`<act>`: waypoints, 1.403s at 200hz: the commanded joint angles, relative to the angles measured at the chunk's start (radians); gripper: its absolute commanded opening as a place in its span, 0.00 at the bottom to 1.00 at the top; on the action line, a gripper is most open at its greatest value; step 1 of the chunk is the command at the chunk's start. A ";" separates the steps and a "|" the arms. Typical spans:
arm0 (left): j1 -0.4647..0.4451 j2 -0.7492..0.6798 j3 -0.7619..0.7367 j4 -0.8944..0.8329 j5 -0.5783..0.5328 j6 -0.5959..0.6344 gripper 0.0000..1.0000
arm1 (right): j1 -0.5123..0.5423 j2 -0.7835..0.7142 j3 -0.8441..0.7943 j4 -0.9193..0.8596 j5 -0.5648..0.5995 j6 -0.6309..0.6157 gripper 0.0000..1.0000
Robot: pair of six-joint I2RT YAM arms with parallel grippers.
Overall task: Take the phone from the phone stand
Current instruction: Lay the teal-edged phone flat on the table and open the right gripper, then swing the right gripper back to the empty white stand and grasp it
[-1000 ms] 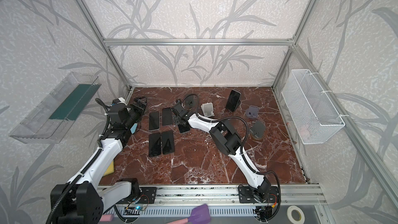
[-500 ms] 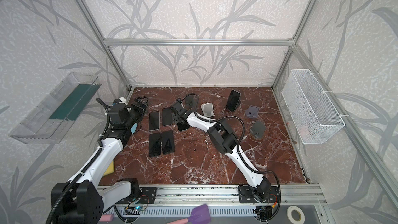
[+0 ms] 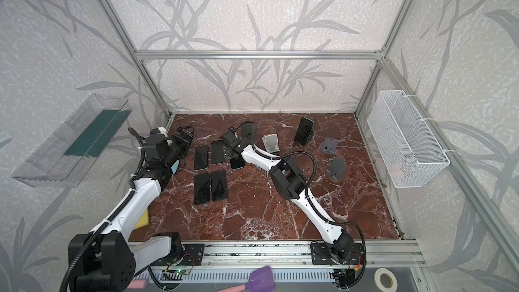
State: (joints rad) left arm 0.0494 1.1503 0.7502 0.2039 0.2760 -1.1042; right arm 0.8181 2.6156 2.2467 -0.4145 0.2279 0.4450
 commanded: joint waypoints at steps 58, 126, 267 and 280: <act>0.005 0.015 -0.002 0.043 0.035 -0.029 0.89 | -0.004 -0.005 -0.038 -0.028 -0.024 0.020 0.77; 0.008 0.017 -0.002 0.049 0.040 -0.032 0.89 | -0.004 -0.059 -0.101 -0.019 -0.031 0.031 0.79; -0.145 0.136 0.057 0.134 0.204 0.011 0.89 | 0.019 -0.743 -0.838 0.352 0.036 -0.150 0.89; -0.181 0.149 0.066 0.121 0.211 0.023 0.89 | 0.015 -0.799 -0.916 0.382 0.073 -0.207 0.91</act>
State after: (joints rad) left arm -0.0814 1.2873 0.7700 0.3202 0.4461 -1.1168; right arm 0.8333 1.8927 1.4544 -0.1207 0.2333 0.3313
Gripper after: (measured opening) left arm 0.887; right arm 0.893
